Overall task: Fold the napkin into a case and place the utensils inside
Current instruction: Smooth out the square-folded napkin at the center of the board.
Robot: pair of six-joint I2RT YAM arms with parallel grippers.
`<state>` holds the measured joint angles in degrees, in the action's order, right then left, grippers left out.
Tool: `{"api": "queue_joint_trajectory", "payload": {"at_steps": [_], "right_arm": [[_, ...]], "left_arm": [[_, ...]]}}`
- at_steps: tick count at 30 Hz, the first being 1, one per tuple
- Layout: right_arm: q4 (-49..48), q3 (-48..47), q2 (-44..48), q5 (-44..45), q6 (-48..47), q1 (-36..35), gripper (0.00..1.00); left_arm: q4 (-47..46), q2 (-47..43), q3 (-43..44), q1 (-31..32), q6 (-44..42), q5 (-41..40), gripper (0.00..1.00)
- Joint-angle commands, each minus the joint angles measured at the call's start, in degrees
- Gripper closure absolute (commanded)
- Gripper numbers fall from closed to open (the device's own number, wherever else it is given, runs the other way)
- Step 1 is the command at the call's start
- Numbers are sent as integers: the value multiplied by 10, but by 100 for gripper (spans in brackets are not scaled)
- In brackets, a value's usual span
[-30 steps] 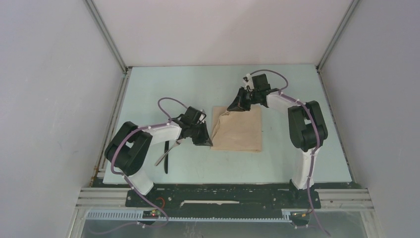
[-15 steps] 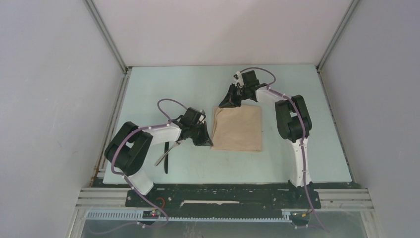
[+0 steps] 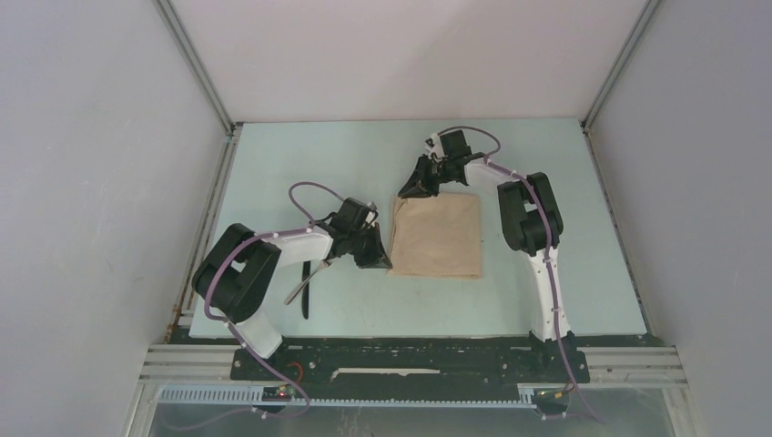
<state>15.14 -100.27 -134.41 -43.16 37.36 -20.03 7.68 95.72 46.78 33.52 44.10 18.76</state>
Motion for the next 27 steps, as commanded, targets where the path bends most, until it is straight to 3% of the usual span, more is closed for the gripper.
{"api": "queue_joint_trajectory", "payload": {"at_steps": [1, 4, 10, 13, 17, 21, 27], "right_arm": [[-17, -38, -15, -24, 18, -6, 75], [-14, -62, -25, -38, 23, -9, 66], [-5, -151, 0, -92, 68, 5, 46], [65, -162, 53, -90, 22, 26, 40], [196, -71, 172, 9, -113, 50, 31], [179, 158, 295, 3, -163, 73, 31], [92, 427, 429, -21, -164, 89, 33]], "left_arm": [[15, -7, -19, 8, -1, 2, 100], [19, -12, -18, 8, -3, -2, 98], [23, -28, -11, 8, -1, 9, 83], [27, -46, -15, 8, 2, 13, 76], [73, -105, -3, 8, -13, 3, 56], [110, -146, 49, 7, -24, -1, 32], [77, -40, 194, 2, -13, 41, 29]]}}
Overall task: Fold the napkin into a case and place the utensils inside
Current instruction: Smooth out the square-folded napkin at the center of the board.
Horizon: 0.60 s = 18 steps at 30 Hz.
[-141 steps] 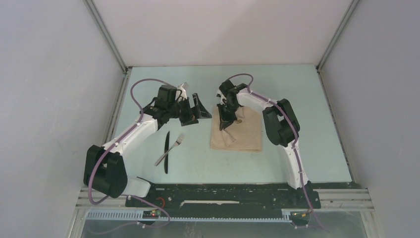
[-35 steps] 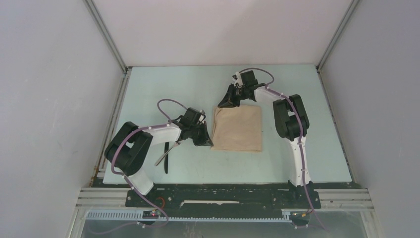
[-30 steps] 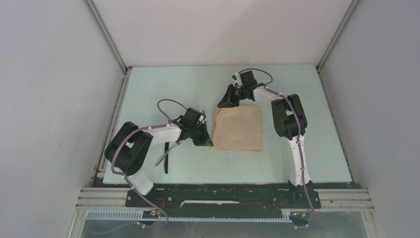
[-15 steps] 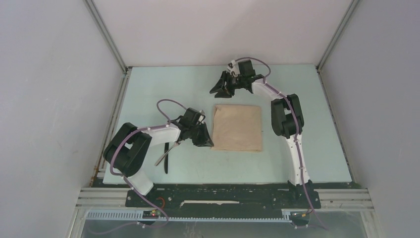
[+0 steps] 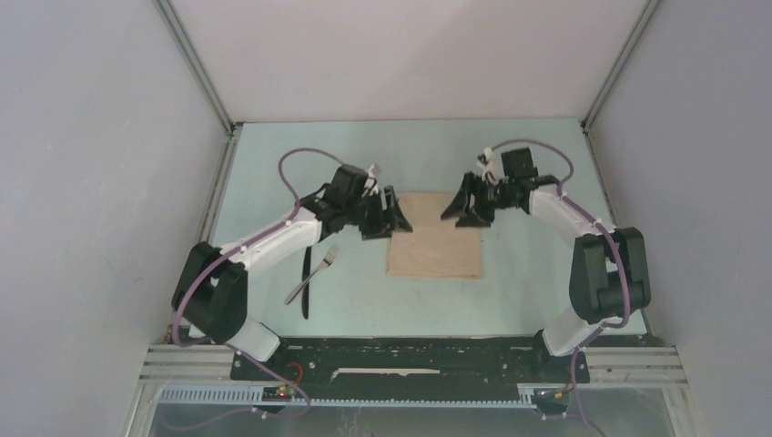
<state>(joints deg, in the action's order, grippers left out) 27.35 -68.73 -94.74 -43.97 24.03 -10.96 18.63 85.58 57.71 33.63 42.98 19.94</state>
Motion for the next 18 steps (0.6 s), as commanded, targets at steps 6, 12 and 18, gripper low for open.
{"api": "queue_joint_trajectory", "payload": {"at_steps": [6, 12, 18], "right_arm": [[-60, 213, 35, -31, -49, 31, 37], [-45, 259, 40, 29, -25, 40, 47], [-41, 296, 58, 85, -17, 38, 46]], "left_arm": [[-66, 219, 230, -1, 20, 54, 34], [-75, 329, 331, -14, 12, 37, 34], [-42, 368, 378, -44, -17, 24, 32]]}}
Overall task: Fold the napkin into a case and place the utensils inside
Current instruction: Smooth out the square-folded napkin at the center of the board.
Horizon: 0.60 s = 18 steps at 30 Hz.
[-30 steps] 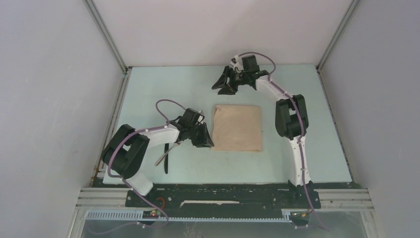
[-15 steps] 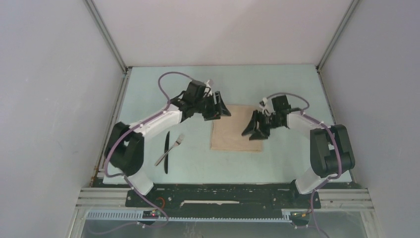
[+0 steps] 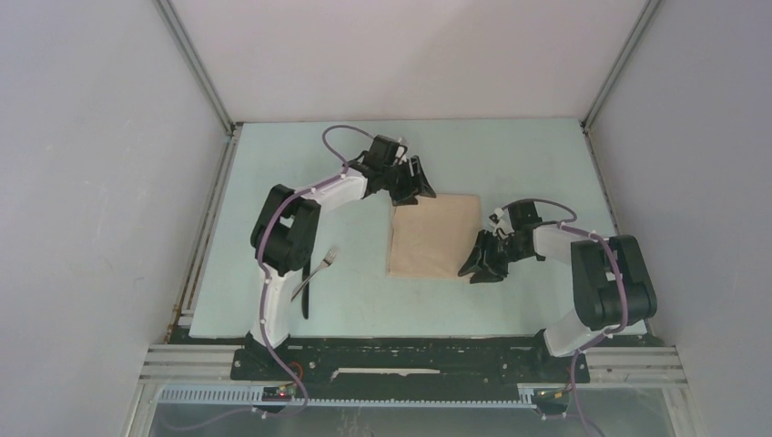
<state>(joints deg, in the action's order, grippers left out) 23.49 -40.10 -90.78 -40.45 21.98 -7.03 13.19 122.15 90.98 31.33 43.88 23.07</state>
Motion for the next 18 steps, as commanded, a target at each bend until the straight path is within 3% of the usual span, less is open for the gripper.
{"api": "queue_joint_trajectory", "payload": {"at_steps": [1, 9, 18], "right_arm": [[-6, 10, 23, 47, 6, -1, 46], [-37, -14, 66, 2, 36, 4, 44], [-16, -37, 62, -1, 22, 9, 44]], "left_arm": [[27, 8, 56, -25, -36, -9, 32], [43, 32, 57, -39, -54, 10, 32], [114, -32, 26, -39, -159, -155, 29]]}}
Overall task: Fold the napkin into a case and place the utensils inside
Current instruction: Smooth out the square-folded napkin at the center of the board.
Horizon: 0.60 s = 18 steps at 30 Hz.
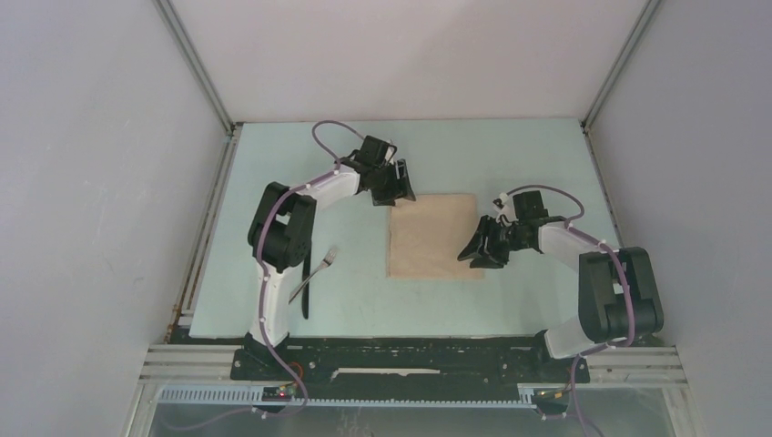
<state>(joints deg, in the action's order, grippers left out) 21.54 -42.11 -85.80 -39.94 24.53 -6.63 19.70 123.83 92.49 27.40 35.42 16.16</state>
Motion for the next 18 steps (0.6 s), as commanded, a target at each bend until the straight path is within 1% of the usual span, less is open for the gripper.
{"api": "queue_joint_trajectory", "payload": {"at_steps": [1, 3, 5, 8, 12, 13, 15, 16, 18], "right_arm": [[4, -16, 12, -8, -5, 5, 44], [5, -17, 15, -10, -5, 5, 44], [8, -17, 18, -9, -10, 5, 44], [9, -17, 14, -7, -16, 5, 44], [7, -16, 5, -14, -21, 4, 45], [8, -16, 4, -14, -23, 4, 45], [11, -16, 4, -14, -26, 4, 45], [12, -16, 5, -14, -27, 4, 45], [12, -16, 8, -15, -28, 4, 45]], "left_arm": [[69, -43, 23, -1, -88, -98, 29], [96, -43, 36, -2, -108, -127, 31], [87, -57, 25, -2, -116, -129, 32], [81, -66, 26, -2, -123, -103, 32], [74, -60, 20, -16, -103, -65, 32], [72, -54, 22, -21, -99, -57, 35], [71, -43, 33, -29, -96, -35, 45], [70, -37, 39, -31, -95, -24, 49], [68, -23, 52, -32, -96, -10, 50]]}}
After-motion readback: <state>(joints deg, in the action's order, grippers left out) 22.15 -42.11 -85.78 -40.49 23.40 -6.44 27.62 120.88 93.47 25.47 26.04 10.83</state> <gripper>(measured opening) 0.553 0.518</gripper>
